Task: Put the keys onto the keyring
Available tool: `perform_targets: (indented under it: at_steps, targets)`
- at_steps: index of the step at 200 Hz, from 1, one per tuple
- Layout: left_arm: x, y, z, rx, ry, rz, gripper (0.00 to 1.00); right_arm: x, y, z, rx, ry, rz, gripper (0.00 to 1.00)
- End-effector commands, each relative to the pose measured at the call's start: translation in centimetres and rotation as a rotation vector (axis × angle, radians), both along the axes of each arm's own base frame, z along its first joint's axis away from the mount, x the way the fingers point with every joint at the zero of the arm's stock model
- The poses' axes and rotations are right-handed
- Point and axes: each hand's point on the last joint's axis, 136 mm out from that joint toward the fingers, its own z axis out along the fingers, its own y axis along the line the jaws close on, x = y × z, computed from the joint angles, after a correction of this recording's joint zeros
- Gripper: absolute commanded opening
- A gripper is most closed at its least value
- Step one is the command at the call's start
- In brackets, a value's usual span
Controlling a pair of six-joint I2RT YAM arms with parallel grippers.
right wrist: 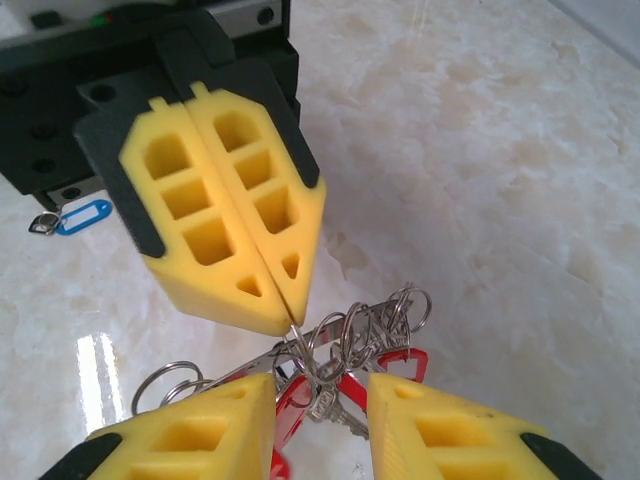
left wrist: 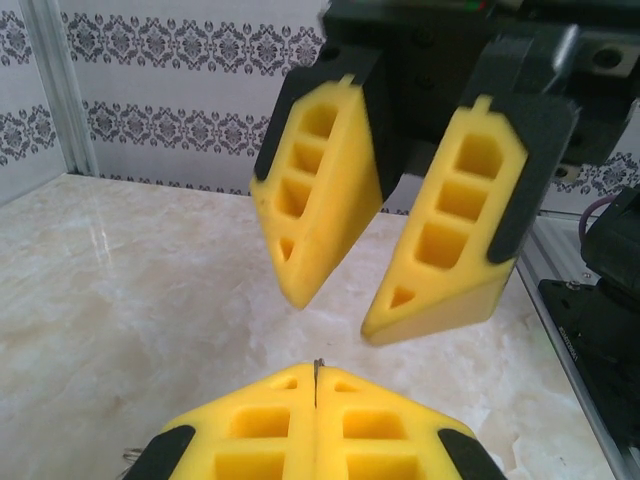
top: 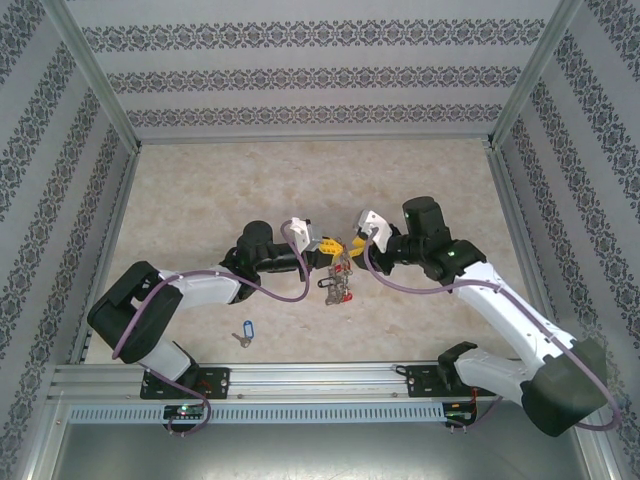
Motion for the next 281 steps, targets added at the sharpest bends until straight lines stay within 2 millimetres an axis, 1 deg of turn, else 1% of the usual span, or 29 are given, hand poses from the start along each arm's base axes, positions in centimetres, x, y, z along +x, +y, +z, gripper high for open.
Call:
perform_targets:
  at_steps: [1, 18, 33, 53, 65, 79, 101, 111, 118, 134, 165, 191, 212, 228, 242, 251, 268, 281]
  targets:
    - [-0.6, -0.1, 3.4, -0.057, -0.105, -0.025, 0.0, 0.8, -0.1, -0.5, 0.036, 0.089, -0.04, 0.35]
    - [-0.6, 0.0, 3.4, -0.051, -0.109, -0.021, 0.0, 0.1, 0.6, -0.5, 0.115, 0.2, -0.036, 0.37]
    - [-0.6, 0.0, 3.4, -0.051, -0.109, -0.021, 0.0, -0.4, 0.8, -0.8, 0.167, 0.262, -0.05, 0.39]
    - [-0.6, 0.0, 3.5, -0.057, -0.107, -0.021, 0.0, -0.4, 0.8, -1.4, 0.199, 0.278, -0.08, 0.39]
    - [-0.5, -0.1, 3.6, -0.058, -0.108, -0.022, 0.0, -0.5, 0.9, -1.3, 0.22, 0.279, -0.079, 0.4]
    - [-0.5, -0.1, 3.6, -0.058, -0.109, -0.027, 0.0, -0.3, 0.8, -1.7, 0.214, 0.283, -0.086, 0.4]
    - [-0.5, -0.2, 3.8, -0.061, -0.11, -0.032, 0.0, 0.0, 0.6, -2.9, 0.182, 0.281, -0.102, 0.33]
    - [-0.5, -0.2, 3.9, -0.062, -0.112, -0.032, 0.0, 0.1, 0.7, -3.0, 0.184, 0.286, -0.1, 0.28]
    - [-0.6, -0.2, 4.0, -0.063, -0.113, -0.031, 0.0, 0.0, 0.8, -2.9, 0.189, 0.286, -0.091, 0.27]
    - [-0.5, -0.1, 3.8, -0.06, -0.109, -0.027, 0.0, -0.1, 0.7, -2.7, 0.19, 0.278, -0.087, 0.31]
    - [-0.6, -0.1, 3.8, -0.061, -0.107, -0.029, 0.0, -1.4, 1.2, -2.1, 0.215, 0.257, -0.009, 0.37]
    - [-0.6, -0.2, 4.0, -0.07, -0.102, -0.034, 0.0, -1.0, 1.3, -2.3, 0.209, 0.241, -0.016, 0.39]
    - [-0.6, -0.2, 4.0, -0.078, -0.095, -0.037, 0.0, -0.9, 1.7, -2.6, 0.203, 0.238, -0.003, 0.42]
    - [-0.7, -0.3, 4.1, -0.083, -0.094, -0.041, 0.0, -0.8, 1.8, -3.1, 0.185, 0.223, -0.008, 0.43]
    - [-0.8, -0.3, 4.1, -0.083, -0.093, -0.041, 0.0, -0.4, 1.9, -3.0, 0.192, 0.21, -0.017, 0.43]
    - [-0.7, -0.2, 4.1, -0.083, -0.093, -0.037, 0.0, -0.3, 2.0, -2.9, 0.195, 0.203, -0.018, 0.42]
    - [-0.7, -0.2, 4.1, -0.084, -0.096, -0.039, 0.0, -0.2, 1.9, -3.1, 0.185, 0.201, -0.02, 0.33]
    - [-0.7, -0.2, 4.3, -0.089, -0.095, -0.037, 0.0, -0.1, 1.7, -3.8, 0.167, 0.204, -0.033, 0.2]
